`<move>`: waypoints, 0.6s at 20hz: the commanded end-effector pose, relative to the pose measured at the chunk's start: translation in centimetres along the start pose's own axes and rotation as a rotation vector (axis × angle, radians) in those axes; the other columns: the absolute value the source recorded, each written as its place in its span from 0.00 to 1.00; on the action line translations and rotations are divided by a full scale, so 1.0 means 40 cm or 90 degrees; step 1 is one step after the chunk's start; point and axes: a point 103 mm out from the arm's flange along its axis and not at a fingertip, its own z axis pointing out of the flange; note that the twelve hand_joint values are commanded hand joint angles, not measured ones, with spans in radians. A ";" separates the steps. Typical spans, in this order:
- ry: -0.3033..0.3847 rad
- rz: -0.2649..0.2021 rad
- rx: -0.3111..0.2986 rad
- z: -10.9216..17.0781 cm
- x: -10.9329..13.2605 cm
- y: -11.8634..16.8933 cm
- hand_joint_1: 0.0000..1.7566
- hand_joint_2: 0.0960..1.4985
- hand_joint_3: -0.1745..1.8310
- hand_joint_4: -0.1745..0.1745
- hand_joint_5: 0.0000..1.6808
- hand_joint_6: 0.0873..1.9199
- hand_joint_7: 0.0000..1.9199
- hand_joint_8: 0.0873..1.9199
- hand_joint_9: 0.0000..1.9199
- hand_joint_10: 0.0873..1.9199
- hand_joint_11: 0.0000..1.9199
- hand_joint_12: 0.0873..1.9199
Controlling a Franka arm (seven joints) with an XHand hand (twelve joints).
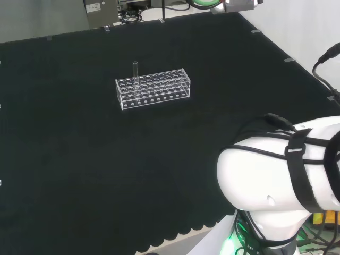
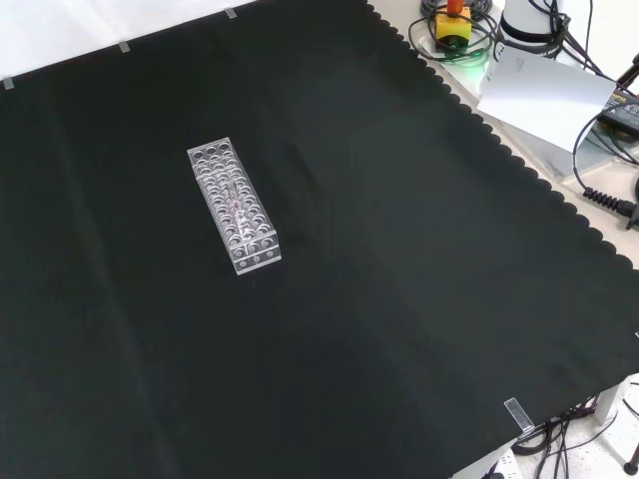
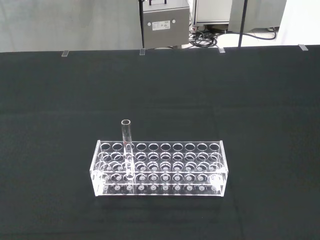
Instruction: Pick up the test tube.
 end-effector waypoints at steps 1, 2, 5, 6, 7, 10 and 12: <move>-0.005 0.001 -0.004 0.002 -0.002 0.001 0.23 0.48 0.35 0.34 0.04 0.01 0.00 0.21 0.00 0.31 0.00 0.64; -0.006 0.002 -0.002 0.003 -0.004 0.001 0.23 0.50 0.31 0.34 0.05 0.00 0.00 0.21 0.00 0.30 0.00 0.65; -0.005 0.002 0.002 0.007 -0.008 0.007 0.23 0.53 0.27 0.34 0.06 0.00 0.00 0.22 0.00 0.30 0.00 0.67; -0.003 0.001 0.003 0.009 -0.009 0.012 0.23 0.53 0.27 0.34 0.06 0.00 0.00 0.22 0.00 0.30 0.00 0.67; 0.000 -0.001 0.004 0.010 -0.009 0.019 0.23 0.53 0.27 0.34 0.06 0.00 0.00 0.22 0.00 0.30 0.00 0.67; -0.018 -0.012 0.010 0.016 0.001 0.057 0.24 0.54 0.25 0.33 0.08 0.00 0.00 0.28 0.00 0.33 0.00 0.69; -0.029 -0.020 0.014 0.022 0.013 0.089 0.28 0.54 0.24 0.33 0.09 0.00 0.01 0.33 0.00 0.37 0.00 0.71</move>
